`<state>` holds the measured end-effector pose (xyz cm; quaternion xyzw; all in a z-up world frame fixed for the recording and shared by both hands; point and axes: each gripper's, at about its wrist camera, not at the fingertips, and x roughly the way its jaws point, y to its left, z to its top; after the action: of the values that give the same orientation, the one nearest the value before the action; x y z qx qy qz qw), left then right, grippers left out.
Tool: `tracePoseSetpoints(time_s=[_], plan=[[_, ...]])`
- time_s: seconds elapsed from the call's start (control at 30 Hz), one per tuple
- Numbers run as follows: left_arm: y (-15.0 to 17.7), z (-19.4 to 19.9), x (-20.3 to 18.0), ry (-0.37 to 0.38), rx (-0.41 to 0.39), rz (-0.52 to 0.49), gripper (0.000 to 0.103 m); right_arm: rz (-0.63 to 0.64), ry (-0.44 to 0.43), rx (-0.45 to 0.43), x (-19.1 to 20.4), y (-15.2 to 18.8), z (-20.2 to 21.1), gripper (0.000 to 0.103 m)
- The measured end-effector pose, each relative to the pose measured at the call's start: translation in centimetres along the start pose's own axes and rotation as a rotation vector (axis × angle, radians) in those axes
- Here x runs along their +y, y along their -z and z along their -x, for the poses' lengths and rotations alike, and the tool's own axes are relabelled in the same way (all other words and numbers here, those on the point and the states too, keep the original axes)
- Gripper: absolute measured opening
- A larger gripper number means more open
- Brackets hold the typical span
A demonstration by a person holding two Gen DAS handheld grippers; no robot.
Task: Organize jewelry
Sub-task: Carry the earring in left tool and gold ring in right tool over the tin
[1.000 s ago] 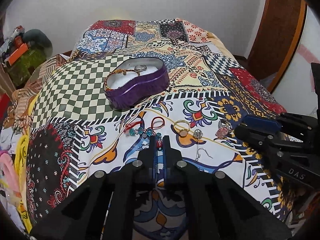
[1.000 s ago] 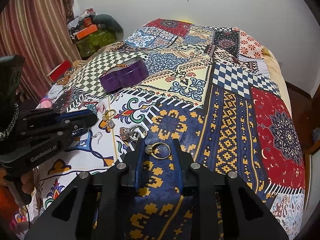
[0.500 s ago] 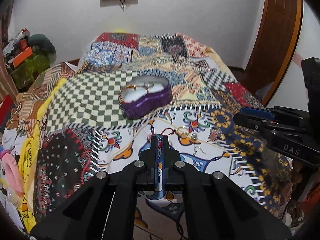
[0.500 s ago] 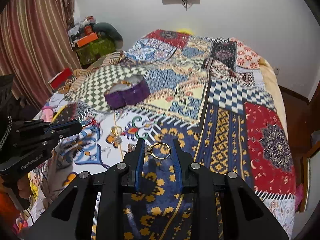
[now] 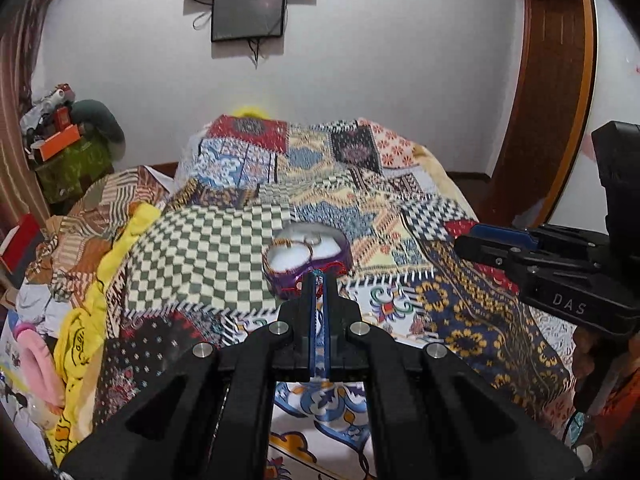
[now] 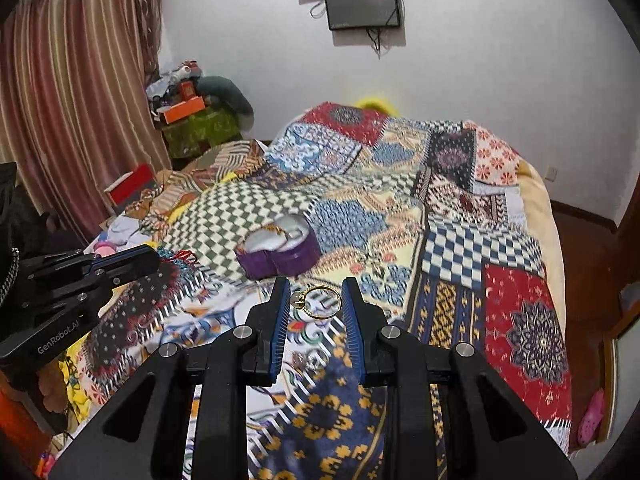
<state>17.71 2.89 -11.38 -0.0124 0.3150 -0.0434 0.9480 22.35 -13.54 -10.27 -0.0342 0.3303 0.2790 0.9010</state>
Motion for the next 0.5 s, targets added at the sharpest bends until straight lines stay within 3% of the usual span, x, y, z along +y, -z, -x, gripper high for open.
tracePoseSetpoints(time_s=[0.5], plan=[[-3.0,-1.2,2.7,-0.034,-0.077,0.013,0.001,0.057,-0.014,-0.052,1.7,-3.7,-2.0,0.024]])
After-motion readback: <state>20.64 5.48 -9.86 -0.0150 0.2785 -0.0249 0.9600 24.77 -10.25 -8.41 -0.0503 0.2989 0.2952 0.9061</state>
